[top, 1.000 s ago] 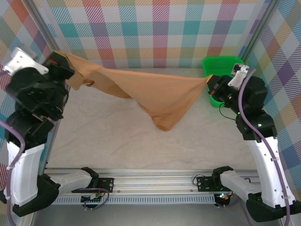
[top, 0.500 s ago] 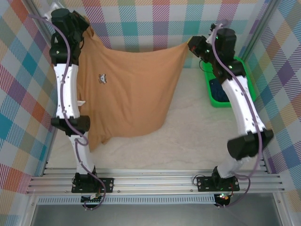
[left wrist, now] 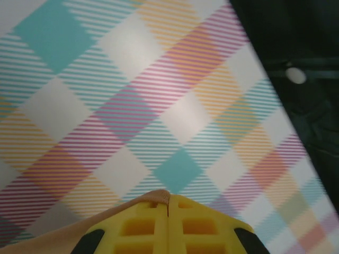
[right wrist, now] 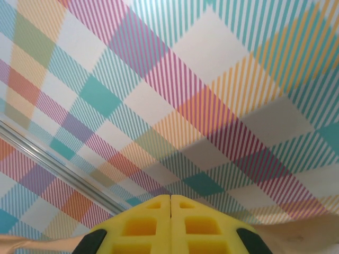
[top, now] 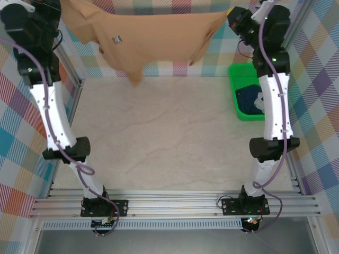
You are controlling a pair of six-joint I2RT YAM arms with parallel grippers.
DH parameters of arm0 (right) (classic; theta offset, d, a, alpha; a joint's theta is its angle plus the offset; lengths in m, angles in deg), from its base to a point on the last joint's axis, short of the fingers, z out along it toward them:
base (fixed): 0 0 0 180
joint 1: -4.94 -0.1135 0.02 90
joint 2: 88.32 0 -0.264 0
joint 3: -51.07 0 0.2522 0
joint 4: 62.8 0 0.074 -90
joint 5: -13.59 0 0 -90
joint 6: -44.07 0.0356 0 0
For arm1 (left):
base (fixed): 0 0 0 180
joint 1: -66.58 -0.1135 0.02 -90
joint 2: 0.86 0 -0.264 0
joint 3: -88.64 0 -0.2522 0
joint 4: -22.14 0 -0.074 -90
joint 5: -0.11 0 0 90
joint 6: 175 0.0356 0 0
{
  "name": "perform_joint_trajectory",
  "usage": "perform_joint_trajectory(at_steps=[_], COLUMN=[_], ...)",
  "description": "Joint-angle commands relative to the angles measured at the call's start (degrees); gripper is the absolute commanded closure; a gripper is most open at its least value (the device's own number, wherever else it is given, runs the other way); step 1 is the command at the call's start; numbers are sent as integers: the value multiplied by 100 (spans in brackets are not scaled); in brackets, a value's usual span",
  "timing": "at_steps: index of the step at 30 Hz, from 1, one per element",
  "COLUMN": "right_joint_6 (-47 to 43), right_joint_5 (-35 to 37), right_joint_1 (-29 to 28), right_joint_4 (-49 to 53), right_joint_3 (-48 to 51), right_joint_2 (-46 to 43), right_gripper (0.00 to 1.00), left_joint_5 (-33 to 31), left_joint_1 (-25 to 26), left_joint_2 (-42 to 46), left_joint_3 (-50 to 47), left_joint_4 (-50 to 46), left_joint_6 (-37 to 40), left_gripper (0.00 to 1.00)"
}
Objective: Fold and stack the t-shirts
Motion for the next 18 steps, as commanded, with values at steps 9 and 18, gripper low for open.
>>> perform_joint_trajectory(at_steps=[9,18], right_joint_6=[203,-89], right_joint_5=[-627,-364], right_joint_1=[62,-623], right_joint_4=[-939,-1109], right_joint_3=[6337,10240], right_joint_2=[-2606,-3118], right_gripper=[100,100], left_joint_5=[-1425,-1081], left_joint_1=[1649,2214], left_joint_2=[4854,7613], left_joint_3=[-8116,-13642], left_joint_4=[-1012,-1449], left_joint_6=[326,-1526], left_gripper=[100,100])
